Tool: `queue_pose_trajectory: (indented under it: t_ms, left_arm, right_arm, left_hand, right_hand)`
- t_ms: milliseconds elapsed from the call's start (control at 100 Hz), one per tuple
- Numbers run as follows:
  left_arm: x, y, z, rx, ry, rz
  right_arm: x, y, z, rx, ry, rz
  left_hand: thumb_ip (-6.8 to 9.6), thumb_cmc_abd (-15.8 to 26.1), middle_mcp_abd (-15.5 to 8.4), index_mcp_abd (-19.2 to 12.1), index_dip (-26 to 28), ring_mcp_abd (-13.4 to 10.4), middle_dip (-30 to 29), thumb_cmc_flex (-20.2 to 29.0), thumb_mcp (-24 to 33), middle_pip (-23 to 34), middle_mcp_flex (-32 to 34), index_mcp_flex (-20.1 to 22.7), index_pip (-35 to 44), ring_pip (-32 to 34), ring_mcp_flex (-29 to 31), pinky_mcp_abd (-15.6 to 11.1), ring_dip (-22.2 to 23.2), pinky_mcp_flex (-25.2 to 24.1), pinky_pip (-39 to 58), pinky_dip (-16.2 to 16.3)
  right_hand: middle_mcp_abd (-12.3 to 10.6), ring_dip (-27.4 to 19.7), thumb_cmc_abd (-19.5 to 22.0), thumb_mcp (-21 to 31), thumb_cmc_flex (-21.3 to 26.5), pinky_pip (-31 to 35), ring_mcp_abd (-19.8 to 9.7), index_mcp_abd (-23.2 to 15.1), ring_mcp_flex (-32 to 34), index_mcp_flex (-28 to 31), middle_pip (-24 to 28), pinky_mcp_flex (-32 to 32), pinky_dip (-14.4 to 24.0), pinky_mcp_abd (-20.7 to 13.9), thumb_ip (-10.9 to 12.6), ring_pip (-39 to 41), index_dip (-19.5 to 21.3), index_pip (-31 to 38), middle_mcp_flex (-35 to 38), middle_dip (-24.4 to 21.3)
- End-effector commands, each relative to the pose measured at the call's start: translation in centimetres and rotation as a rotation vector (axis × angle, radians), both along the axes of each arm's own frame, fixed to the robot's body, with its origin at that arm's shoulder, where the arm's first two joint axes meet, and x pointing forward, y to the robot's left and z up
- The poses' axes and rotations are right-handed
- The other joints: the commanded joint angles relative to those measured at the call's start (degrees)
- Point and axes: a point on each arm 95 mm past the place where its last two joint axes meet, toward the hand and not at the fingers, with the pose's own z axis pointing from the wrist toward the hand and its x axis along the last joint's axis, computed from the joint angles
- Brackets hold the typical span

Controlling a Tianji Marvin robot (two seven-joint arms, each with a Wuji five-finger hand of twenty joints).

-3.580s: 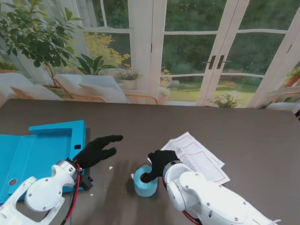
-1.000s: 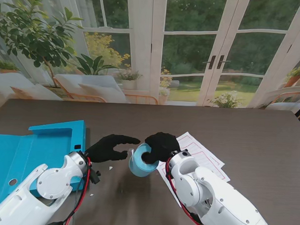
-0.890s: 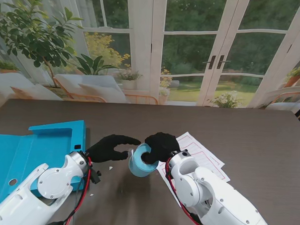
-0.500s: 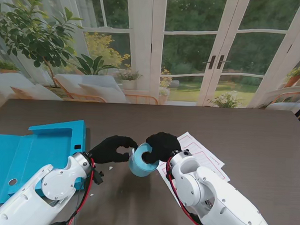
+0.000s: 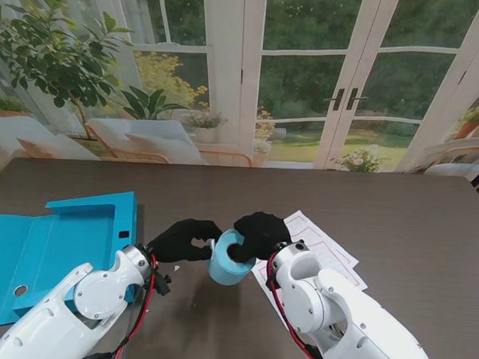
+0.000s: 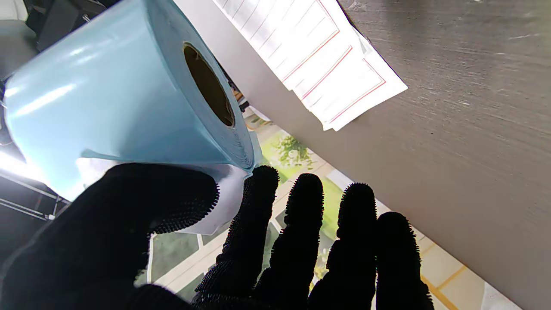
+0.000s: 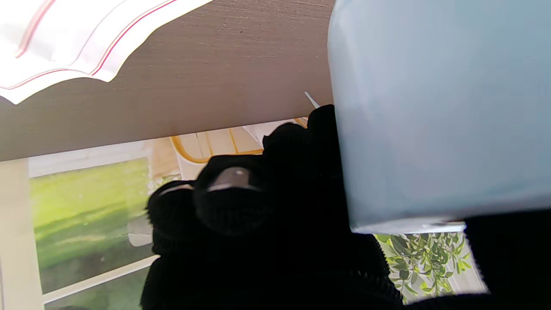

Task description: Peel a label from the label roll, stick it on the side of the file box and file the documents

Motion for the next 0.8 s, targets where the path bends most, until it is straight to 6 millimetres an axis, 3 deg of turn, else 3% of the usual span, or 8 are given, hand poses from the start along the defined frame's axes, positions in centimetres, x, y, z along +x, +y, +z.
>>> queue_pose_trajectory:
  t_ms: [0, 140, 320, 610, 680, 790]
  left_arm:
    - [-0.41, -0.16, 0.05, -0.006, 0.005, -0.019]
    - [-0.73, 0.36, 0.58, 0.004, -0.003, -0.039]
    - [-1.05, 0.51, 0.91, 0.010, -0.011, -0.056]
    - [-1.07, 0.31, 0.64, -0.006, -0.021, -0.056]
    - [-1.05, 0.21, 0.58, -0.018, -0.025, -0.050]
    - [-0.98, -0.02, 0.43, -0.029, -0.033, -0.043]
  right_arm:
    - [-0.27, 0.44, 0.59, 0.007, -0.002, 0.015]
    - [-0.27, 0.38, 0.57, 0.002, 0.000, 0.015]
    - [-0.30, 0.43, 0.54, -0.001, 0.005, 0.013]
    - [-0.40, 0.55, 0.50, -0.006, 0.009, 0.016]
    - [-0.34, 0.54, 0.50, -0.009, 0.011, 0.014]
    - [-0.26, 0.54, 0.51, -0.011, 0.014, 0.009]
  left_hand:
    - [-2.88, -1.3, -1.2, -2.2, -0.6, 1.0, -0.1, -2.6, -2.2, -0.7, -0.8, -1.0, -0.8, 0.0, -0.1, -1.1, 0.1, -1.8, 1.4, -0.9]
    - [-4.81, -1.6, -1.6, -3.4, -0.7, 0.5, -0.2, -3.2, -3.9, -1.2, -1.3, -0.8, -0.9, -0.6, -0.6, -1.5, 0.0, -2.2, 0.5, -1.1]
    - [-5.23, -1.6, -2.0, -3.8, -0.3, 0.1, 0.1, -2.9, -3.9, -0.8, -0.4, 0.1, -0.2, 0.0, 0.2, -1.6, 0.4, -1.6, 0.8, -0.8]
    - [-2.56, -1.9, -2.8, -2.8, 1.7, 0.7, 4.7, -2.1, -1.3, 3.9, 3.9, 2.6, 5.0, 6.6, 3.5, -1.4, 4.3, 0.8, 5.6, 1.3]
    - [-0.93, -2.8, -2.9, -2.6, 1.1, 1.2, 7.8, -2.1, 0.1, 6.7, 5.0, 3.0, 7.7, 10.5, 4.4, -1.3, 6.6, 1.5, 8.7, 2.4]
    - [-0.68, -3.3, -3.1, -2.2, -0.5, 2.0, 13.7, -2.5, 1.8, 11.2, 7.5, 3.5, 11.4, 16.3, 6.6, -1.1, 10.0, 3.2, 13.9, 4.2]
  right_hand:
    - [1.8, 0.3, 4.0, 10.1, 4.5, 0.8, 1.4, -5.8, 2.3, 1.7, 0.8, 12.2, 1.2, -2.6, 2.7, 1.1, 3.7, 4.2, 0.7, 1.5]
    - [1.9, 0.3, 4.0, 10.1, 4.6, 0.8, 1.3, -5.7, 2.3, 1.7, 0.9, 12.1, 1.2, -2.6, 2.7, 1.1, 3.8, 4.2, 0.7, 1.5]
    - [1.9, 0.3, 4.0, 10.1, 4.6, 0.9, 1.4, -5.7, 2.3, 1.7, 0.9, 12.1, 1.2, -2.5, 2.8, 1.1, 3.8, 4.2, 0.7, 1.5]
    - [1.9, 0.3, 4.0, 10.1, 4.6, 0.9, 1.4, -5.7, 2.3, 1.6, 0.9, 12.1, 1.2, -2.5, 2.8, 1.0, 3.8, 4.2, 0.7, 1.5]
    - [1.9, 0.3, 4.0, 10.1, 4.7, 0.9, 1.4, -5.7, 2.3, 1.6, 0.9, 12.1, 1.2, -2.5, 2.8, 1.0, 3.8, 4.2, 0.7, 1.5]
    - [1.9, 0.3, 4.0, 10.1, 4.7, 0.9, 1.5, -5.7, 2.3, 1.6, 0.9, 12.1, 1.2, -2.5, 2.8, 1.0, 3.8, 4.2, 0.6, 1.5]
